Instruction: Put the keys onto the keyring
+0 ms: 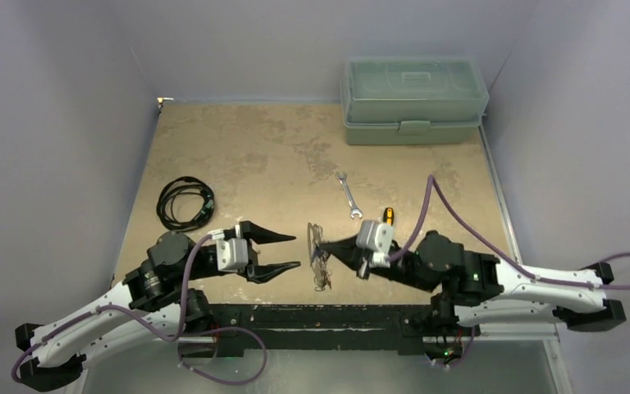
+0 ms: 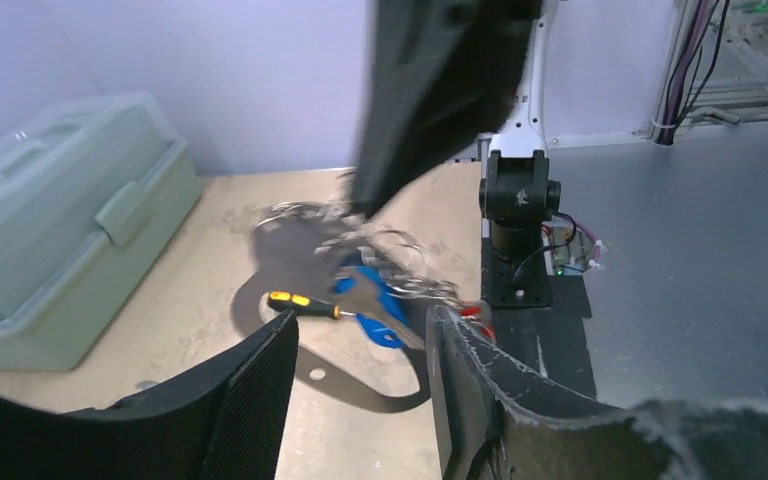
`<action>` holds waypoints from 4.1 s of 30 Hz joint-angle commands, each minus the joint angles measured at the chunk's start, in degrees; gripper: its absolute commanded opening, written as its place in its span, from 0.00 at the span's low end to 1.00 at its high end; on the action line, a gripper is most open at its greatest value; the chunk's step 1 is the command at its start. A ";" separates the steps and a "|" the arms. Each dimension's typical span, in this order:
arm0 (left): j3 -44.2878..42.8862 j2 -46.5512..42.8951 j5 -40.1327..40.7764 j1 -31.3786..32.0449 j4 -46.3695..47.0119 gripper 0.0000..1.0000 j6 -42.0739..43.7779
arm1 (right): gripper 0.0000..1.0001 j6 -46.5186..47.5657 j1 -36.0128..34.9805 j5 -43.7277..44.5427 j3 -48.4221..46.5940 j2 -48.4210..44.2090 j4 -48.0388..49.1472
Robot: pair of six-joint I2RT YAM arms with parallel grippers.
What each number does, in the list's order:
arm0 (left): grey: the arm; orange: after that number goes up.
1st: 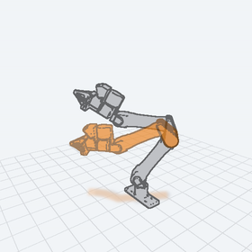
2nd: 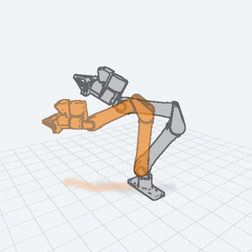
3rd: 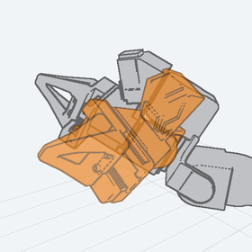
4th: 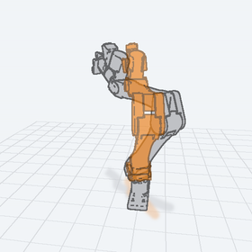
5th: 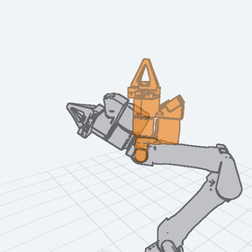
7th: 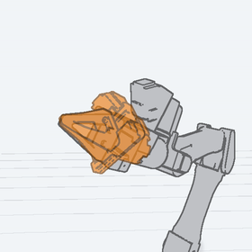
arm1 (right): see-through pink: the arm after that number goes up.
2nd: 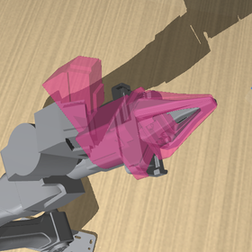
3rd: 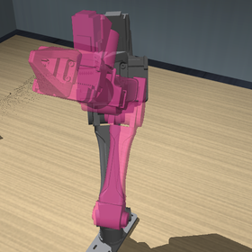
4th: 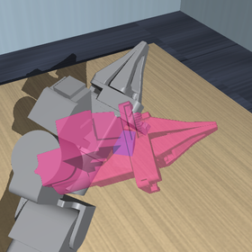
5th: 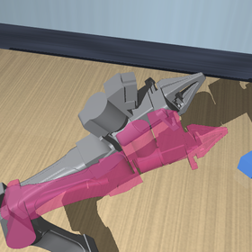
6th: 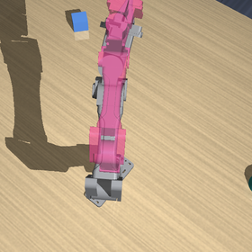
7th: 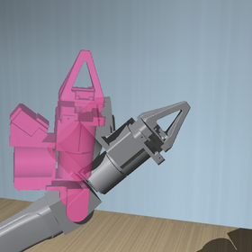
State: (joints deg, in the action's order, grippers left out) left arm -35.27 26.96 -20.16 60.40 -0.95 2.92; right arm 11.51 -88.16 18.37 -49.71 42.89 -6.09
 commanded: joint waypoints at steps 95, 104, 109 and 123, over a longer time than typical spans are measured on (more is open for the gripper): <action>0.90 -5.87 8.91 -0.20 -8.03 0.41 7.75 | 0.00 -23.99 15.65 -59.24 11.02 48.03 17.55; 0.90 -5.65 8.59 -0.19 -7.93 0.41 7.67 | 0.00 -23.19 15.95 -60.96 12.95 39.76 21.64; 0.78 -5.78 8.73 -0.20 -8.03 0.41 7.66 | 0.00 -20.98 18.07 -57.41 12.25 36.95 19.20; -0.25 -3.99 10.67 -0.15 -7.39 0.42 3.67 | 0.00 -15.02 24.00 -49.40 4.74 33.48 9.40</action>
State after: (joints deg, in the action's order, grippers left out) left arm -33.85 20.99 -10.33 60.38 -9.52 10.22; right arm -5.89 -65.36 -35.14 -41.06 79.96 5.37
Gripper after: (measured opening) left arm 0.417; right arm 0.005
